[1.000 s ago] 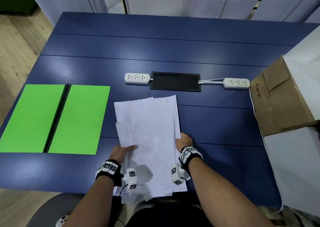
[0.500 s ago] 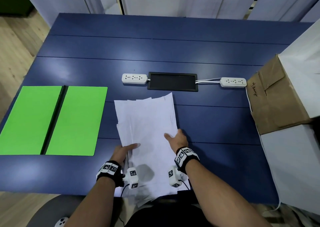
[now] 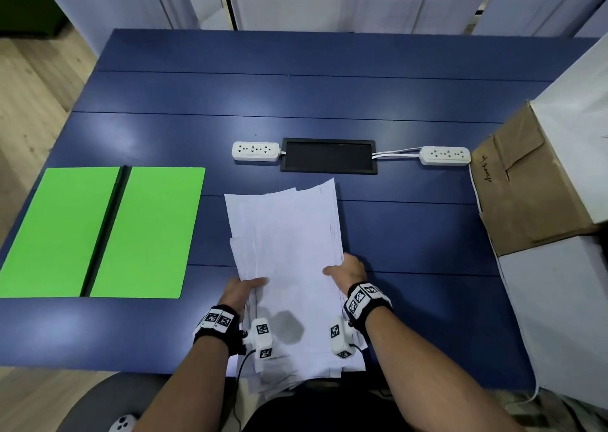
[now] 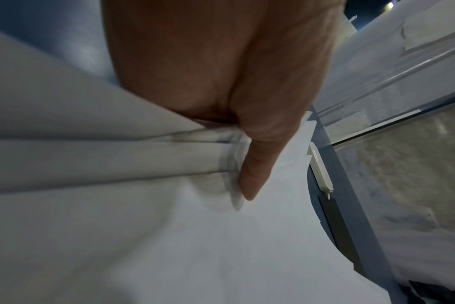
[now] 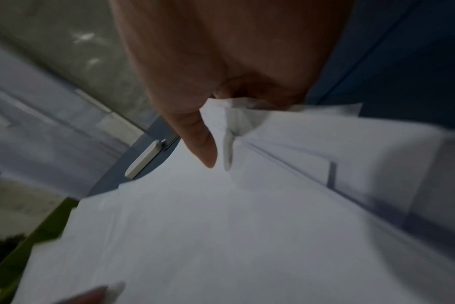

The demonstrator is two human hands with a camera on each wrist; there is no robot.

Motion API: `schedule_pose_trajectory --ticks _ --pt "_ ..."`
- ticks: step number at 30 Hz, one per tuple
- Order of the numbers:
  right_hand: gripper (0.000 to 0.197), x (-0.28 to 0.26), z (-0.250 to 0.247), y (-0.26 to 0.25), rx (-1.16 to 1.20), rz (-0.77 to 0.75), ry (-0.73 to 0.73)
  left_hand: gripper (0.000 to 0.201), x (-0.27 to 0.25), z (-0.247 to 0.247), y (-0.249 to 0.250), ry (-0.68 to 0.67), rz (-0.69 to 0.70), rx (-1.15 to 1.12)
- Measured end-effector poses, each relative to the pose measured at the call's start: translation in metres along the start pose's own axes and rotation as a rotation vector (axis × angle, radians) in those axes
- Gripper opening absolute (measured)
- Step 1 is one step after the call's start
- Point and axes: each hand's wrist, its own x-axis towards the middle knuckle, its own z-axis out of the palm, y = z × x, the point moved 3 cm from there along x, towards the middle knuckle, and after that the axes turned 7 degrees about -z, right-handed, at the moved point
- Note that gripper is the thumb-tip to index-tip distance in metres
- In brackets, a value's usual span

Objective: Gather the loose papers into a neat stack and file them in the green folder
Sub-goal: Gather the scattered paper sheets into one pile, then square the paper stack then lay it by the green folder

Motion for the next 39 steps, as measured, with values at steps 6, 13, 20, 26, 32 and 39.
schedule_pose_trajectory --ticks 6,13,20,26,32,39 --pt "0.016 -0.004 -0.001 -0.006 -0.167 -0.097 -0.023 0.029 -0.009 0.011 0.009 0.000 0.029 0.017" --pt "0.055 0.006 -0.002 0.007 0.250 0.073 -0.013 0.036 -0.005 0.016 0.008 0.038 0.081 0.031" --pt "0.043 0.005 -0.026 0.016 0.294 0.127 -0.030 0.025 -0.029 0.035 0.027 -0.007 0.221 0.025" --pt "0.013 -0.035 -0.088 -0.051 0.449 -0.251 0.169 0.017 -0.084 0.051 0.085 -0.020 0.537 -0.130" --pt "0.018 -0.060 -0.124 -0.086 0.656 -0.534 0.213 0.034 -0.119 0.070 0.120 -0.063 0.785 -0.317" --pt "0.022 -0.042 -0.122 -0.070 0.641 -0.489 0.154 0.031 -0.103 0.074 0.110 -0.122 0.699 -0.189"
